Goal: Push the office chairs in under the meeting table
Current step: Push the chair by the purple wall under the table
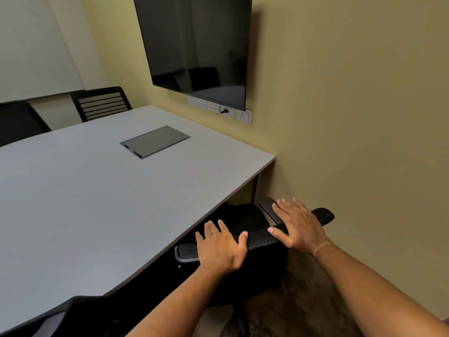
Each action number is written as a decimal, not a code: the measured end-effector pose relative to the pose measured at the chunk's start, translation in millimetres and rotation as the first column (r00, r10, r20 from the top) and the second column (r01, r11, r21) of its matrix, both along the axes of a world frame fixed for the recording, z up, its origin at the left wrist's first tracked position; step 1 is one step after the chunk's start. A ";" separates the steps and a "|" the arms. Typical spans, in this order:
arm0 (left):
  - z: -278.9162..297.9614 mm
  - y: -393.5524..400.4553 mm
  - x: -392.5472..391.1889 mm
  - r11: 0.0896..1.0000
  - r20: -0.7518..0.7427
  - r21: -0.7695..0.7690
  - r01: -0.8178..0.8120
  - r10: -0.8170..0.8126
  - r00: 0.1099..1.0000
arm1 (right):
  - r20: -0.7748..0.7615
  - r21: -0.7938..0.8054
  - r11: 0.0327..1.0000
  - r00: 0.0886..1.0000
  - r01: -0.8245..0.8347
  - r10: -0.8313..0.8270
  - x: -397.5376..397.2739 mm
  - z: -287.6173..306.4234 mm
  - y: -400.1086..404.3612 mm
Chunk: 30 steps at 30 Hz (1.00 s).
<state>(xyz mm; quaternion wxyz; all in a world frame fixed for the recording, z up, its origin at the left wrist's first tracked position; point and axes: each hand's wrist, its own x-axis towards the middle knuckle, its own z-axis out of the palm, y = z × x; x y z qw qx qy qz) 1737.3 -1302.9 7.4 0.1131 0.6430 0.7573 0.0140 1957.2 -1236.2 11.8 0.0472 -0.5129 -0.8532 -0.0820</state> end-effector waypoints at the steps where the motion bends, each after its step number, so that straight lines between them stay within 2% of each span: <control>1: 0.0 5.2 2.0 1.000 -0.004 0.009 -0.008 0.008 1.000 | -0.002 0.001 1.000 1.000 -0.010 0.010 1.5 -1.1 8.9; 15: 2.4 77.5 14.6 0.989 -0.057 -0.011 -0.146 0.145 0.988 | -0.130 0.028 0.972 0.963 -0.234 0.236 3.2 -5.1 120.3; 30: 1.9 137.4 47.8 0.933 -0.127 0.026 -0.359 0.359 0.925 | -0.138 0.048 0.887 0.876 -0.459 0.461 8.8 -7.2 225.2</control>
